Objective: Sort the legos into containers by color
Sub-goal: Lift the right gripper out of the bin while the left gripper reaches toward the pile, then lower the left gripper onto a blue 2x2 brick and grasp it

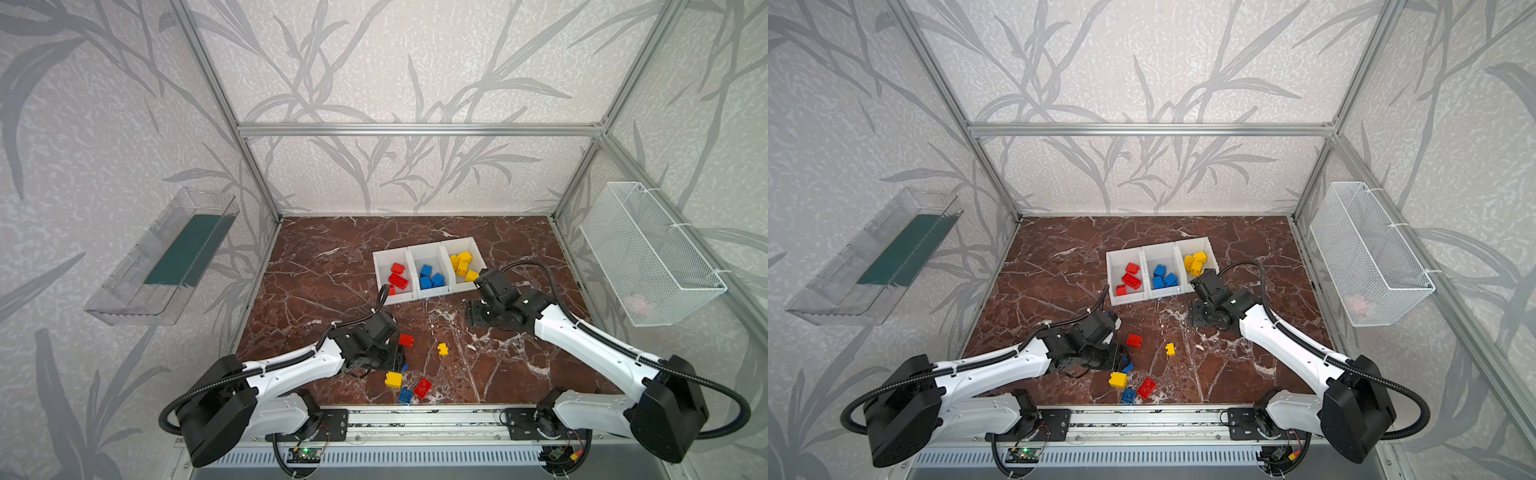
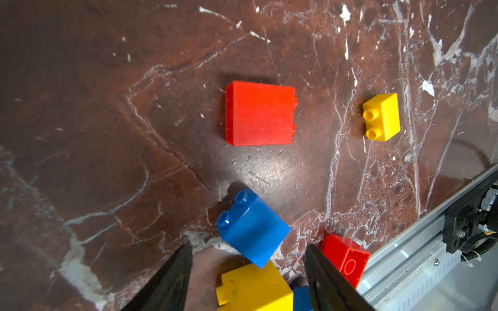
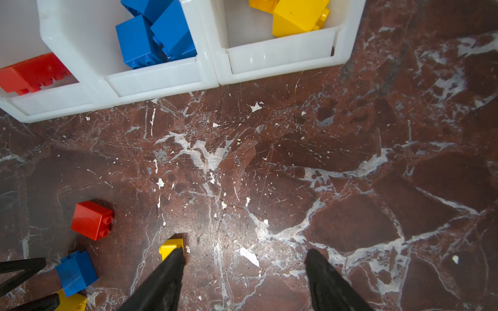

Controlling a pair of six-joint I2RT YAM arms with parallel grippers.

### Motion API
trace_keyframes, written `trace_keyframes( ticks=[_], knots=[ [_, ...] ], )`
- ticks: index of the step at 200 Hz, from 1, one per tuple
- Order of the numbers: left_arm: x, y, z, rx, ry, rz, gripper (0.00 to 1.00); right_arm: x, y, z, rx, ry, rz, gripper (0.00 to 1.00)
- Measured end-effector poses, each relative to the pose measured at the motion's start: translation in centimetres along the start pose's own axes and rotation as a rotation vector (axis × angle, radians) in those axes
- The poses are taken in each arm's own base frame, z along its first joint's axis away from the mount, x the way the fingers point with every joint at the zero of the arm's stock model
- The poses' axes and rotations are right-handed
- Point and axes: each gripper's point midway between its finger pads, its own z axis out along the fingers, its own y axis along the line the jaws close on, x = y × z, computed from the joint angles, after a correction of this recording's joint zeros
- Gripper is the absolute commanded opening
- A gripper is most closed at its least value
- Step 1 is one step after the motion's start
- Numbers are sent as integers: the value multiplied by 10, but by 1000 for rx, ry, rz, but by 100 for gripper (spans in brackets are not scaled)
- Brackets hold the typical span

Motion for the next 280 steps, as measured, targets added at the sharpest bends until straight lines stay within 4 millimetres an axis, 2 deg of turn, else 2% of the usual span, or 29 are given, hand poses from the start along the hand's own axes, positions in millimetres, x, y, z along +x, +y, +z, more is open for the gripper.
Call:
trace_keyframes(
  ticks=[40, 82, 113, 154, 185, 227, 264, 280],
  knots=[
    [-1, -9, 14, -2, 54, 5, 69, 0, -2, -1, 4, -13, 7, 73],
    [-14, -32, 25, 9, 81, 54, 69, 0, -8, -4, 14, -41, 18, 74],
    [-16, -43, 30, 10, 102, 101, 69, 0, -13, -9, 18, -65, 24, 74],
    [-8, -48, 27, -57, 132, 195, 69, -1, -18, -10, 28, -77, 32, 75],
    [-5, -53, 26, -103, 143, 276, 67, 8, -23, -3, 42, -57, 39, 75],
    [6, -34, 33, -187, 201, 303, 58, 7, -22, -2, 39, -62, 48, 75],
    [5, -31, 34, -214, 207, 337, 35, 5, -23, -1, 39, -69, 56, 75],
    [4, -33, 35, -215, 208, 347, 32, 5, -23, -1, 38, -70, 58, 75]
  ],
)
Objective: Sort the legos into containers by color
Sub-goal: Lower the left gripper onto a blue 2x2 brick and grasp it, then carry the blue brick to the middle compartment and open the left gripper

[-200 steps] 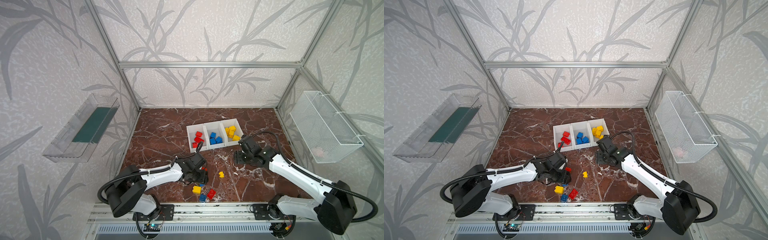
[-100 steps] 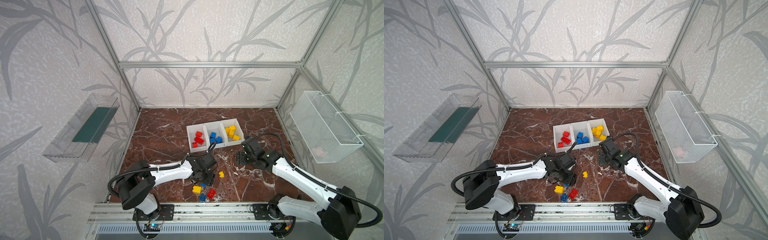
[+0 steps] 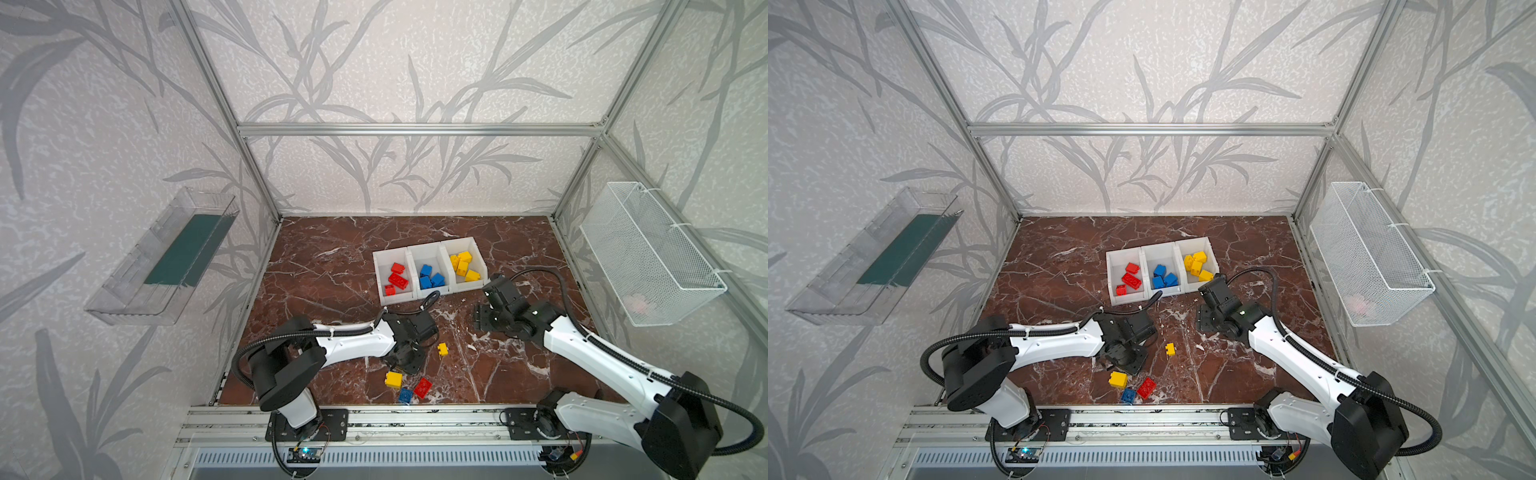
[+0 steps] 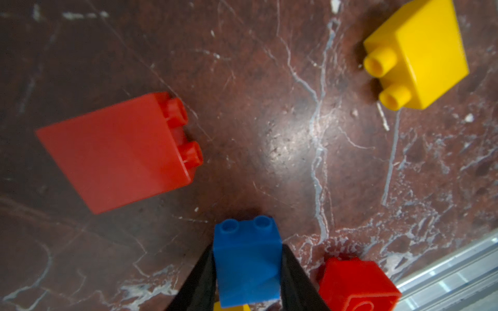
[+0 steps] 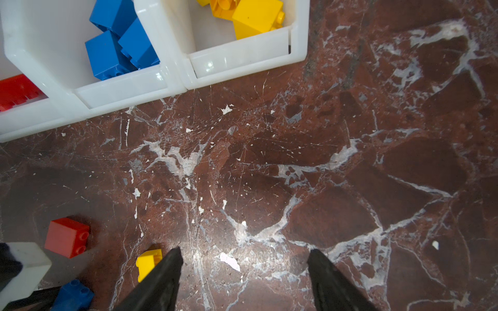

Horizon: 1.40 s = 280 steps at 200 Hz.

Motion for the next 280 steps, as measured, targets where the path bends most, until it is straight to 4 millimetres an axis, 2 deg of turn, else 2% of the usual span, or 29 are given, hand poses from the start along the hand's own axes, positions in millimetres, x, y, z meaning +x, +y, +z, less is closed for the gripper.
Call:
trace_keyframes(
  ticks=[30, 55, 71, 94, 109, 136, 161, 179, 200, 220, 233, 280],
  knots=[
    [-6, -3, -3, 3, -18, 27, 31, 0, -1, -2, 0, -7, 2, 75],
    [-29, -10, -18, -1, -77, 67, 30, -4, -3, -9, -10, -32, 11, 75],
    [-63, -19, -40, -12, -161, 100, 30, -7, -4, -14, -14, -51, 18, 75],
    [-131, -32, -76, -22, -320, 146, 30, -9, -7, -20, -16, -68, 26, 75],
    [-172, -30, -94, -28, -403, 136, 30, -8, -9, -21, -13, -72, 33, 75],
    [-238, 4, -102, -81, -492, 79, 30, -1, -15, -22, -4, -60, 40, 75],
    [-276, 42, -89, -149, -502, 40, 30, 4, -19, -28, -3, -60, 43, 75],
    [-290, 62, -77, -177, -493, 17, 32, 4, -21, -34, -9, -72, 48, 75],
    [-298, 73, -68, -195, -486, 11, 37, 4, -23, -39, -12, -83, 50, 75],
    [-304, 75, -65, -202, -489, 20, 51, 6, -25, -40, -9, -78, 49, 75],
    [-307, 75, -67, -206, -497, 23, 57, 9, -26, -39, -3, -69, 47, 75],
    [-309, 76, -69, -215, -504, 20, 62, 13, -30, -38, 10, -56, 62, 75]
  ],
)
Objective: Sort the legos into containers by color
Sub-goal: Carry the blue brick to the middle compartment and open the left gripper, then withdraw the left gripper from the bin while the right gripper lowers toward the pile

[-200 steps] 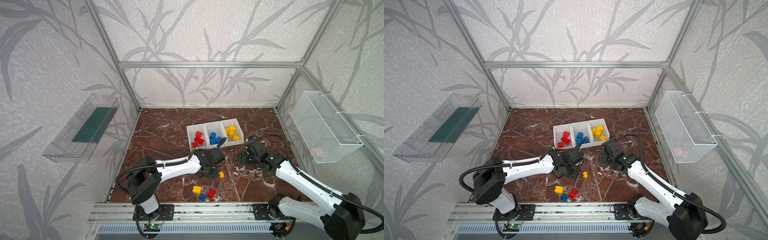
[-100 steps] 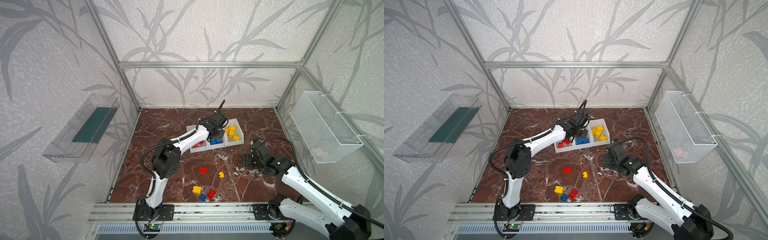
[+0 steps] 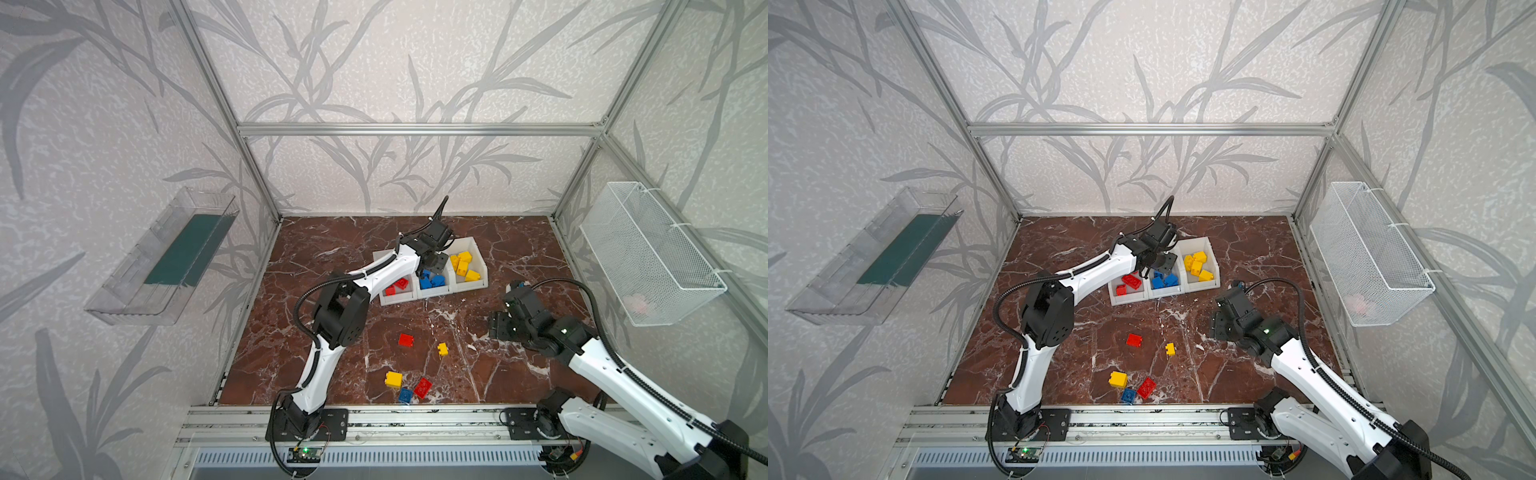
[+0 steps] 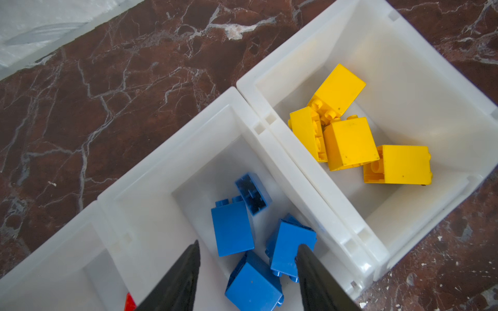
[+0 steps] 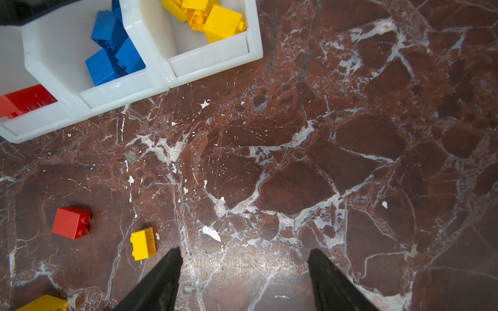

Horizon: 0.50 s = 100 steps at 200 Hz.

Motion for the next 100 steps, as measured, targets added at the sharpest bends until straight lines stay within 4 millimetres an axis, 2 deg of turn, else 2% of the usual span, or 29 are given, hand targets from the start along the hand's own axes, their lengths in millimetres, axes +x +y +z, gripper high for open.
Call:
trace_keyframes(
  ticks=[37, 55, 100],
  knots=[
    [-1, 4, -3, -2, -6, -9, 62, 2, -1, 0, 5, 7, 7, 75],
    [2, 8, -11, -4, -6, -17, 62, 5, -2, 2, 4, 16, 3, 75],
    [22, 33, -55, -1, -37, -88, 63, 20, 5, 12, -16, 99, -42, 72]
  ],
)
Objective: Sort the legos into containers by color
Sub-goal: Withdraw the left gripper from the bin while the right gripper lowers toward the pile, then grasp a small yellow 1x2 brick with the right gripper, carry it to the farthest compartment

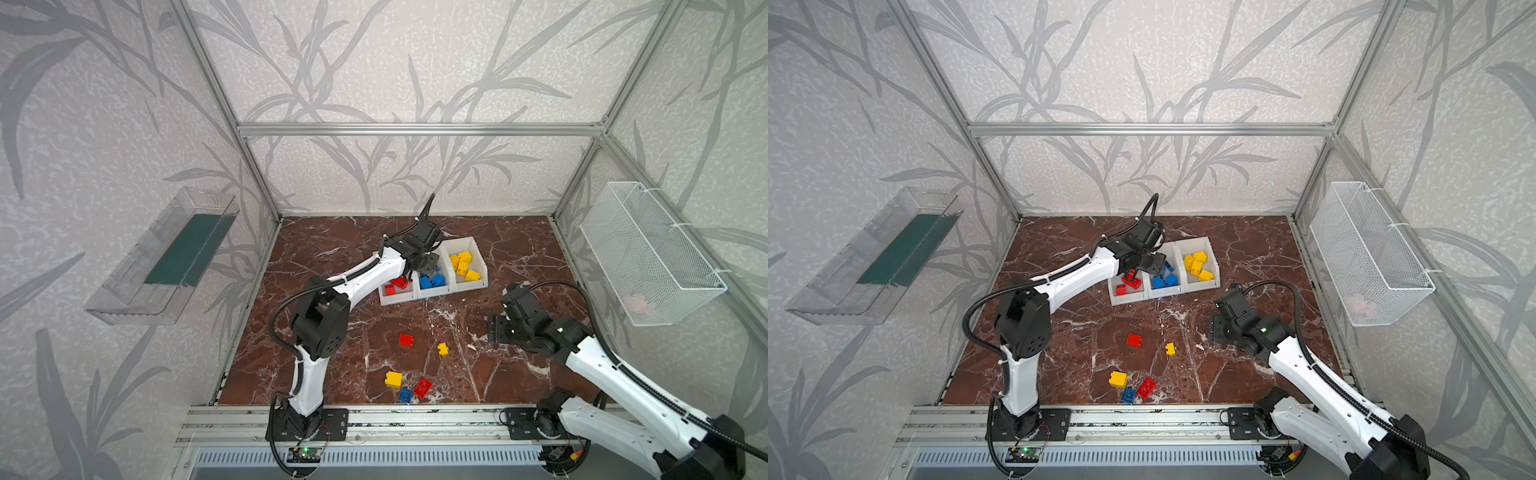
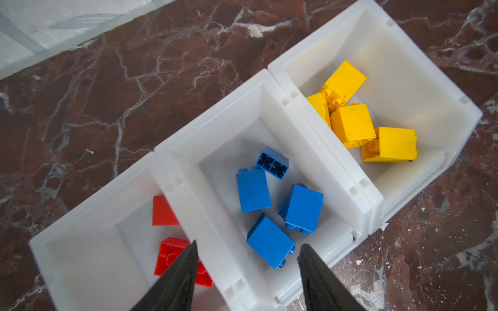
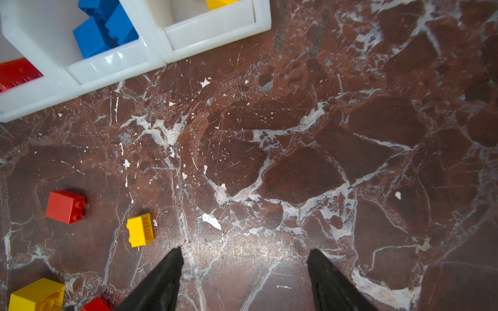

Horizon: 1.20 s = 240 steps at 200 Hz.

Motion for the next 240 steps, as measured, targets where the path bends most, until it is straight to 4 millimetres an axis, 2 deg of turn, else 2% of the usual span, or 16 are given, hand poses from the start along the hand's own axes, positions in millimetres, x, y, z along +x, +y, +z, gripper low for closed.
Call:
trace_keyframes(
  ticks=[26, 83, 113, 137, 158, 187, 240],
  knots=[
    [24, 20, -26, -8, -19, -58, 65, 15, 13, 11, -2, 70, -63, 72],
    [79, 65, -68, -67, -45, -195, 66, 55, 63, 48, -18, 210, -193, 68],
    [105, 76, -86, -86, -77, -262, 66, 64, 94, 65, -14, 254, -244, 66],
    [122, 80, -89, -98, -73, -296, 66, 65, 117, 75, -27, 261, -264, 64],
    [130, 83, -88, -114, -68, -306, 67, 68, 130, 83, -26, 275, -273, 60],
    [135, 86, -90, -124, -74, -321, 67, 69, 140, 91, -6, 282, -297, 49],
    [135, 89, -90, -129, -85, -331, 67, 72, 136, 94, 51, 292, -323, 33]
  ],
)
